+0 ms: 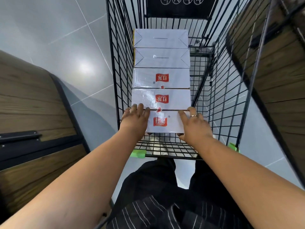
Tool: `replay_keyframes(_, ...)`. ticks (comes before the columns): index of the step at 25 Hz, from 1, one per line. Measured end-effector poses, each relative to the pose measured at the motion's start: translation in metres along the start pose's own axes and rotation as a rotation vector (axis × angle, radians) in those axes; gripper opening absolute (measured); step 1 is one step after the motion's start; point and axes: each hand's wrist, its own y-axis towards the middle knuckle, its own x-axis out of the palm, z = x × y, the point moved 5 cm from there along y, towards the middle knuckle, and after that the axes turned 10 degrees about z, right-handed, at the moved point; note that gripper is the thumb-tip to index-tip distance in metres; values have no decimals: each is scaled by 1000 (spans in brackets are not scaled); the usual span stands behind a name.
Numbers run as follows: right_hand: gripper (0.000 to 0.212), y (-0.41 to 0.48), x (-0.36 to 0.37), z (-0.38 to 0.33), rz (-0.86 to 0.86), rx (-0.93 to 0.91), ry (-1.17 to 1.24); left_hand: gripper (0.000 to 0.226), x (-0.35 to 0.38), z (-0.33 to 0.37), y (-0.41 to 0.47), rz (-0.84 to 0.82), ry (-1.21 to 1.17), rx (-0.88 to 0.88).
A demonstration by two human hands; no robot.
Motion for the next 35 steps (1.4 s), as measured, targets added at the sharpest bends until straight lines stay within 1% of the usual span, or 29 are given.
replay_keyframes(3,97,-11,-18,4,34,9,7,93,-20,3,-5,69,-6,-16)
replay_keyframes(7,95,-35,-55,28,112,93,85,94,-64,10,-14,208,-64,-42)
replay_keyframes(11,91,-74,-89,63,219,180,128,98,-123,36,-19,342,-91,16)
replay_keyframes(13,91,-103,-107,89,284,234,171,99,-160,66,-28,412,-98,87)
replay_keyframes(17,87,-185,-140,156,446,365,290,102,-237,145,-63,529,-143,265)
replay_keyframes(20,89,-262,-155,207,551,430,346,106,-286,210,-101,602,-237,392)
replay_keyframes(24,94,-391,-156,286,649,561,420,103,-345,326,-166,579,-455,667)
replay_keyframes(27,100,-485,-149,333,750,673,491,103,-376,409,-207,584,-544,835)
replay_keyframes(32,101,-633,-124,377,1009,851,637,100,-409,539,-279,542,-634,1096)
replay_keyframes(35,99,-711,-91,382,1130,1005,701,100,-413,609,-322,485,-593,1274)
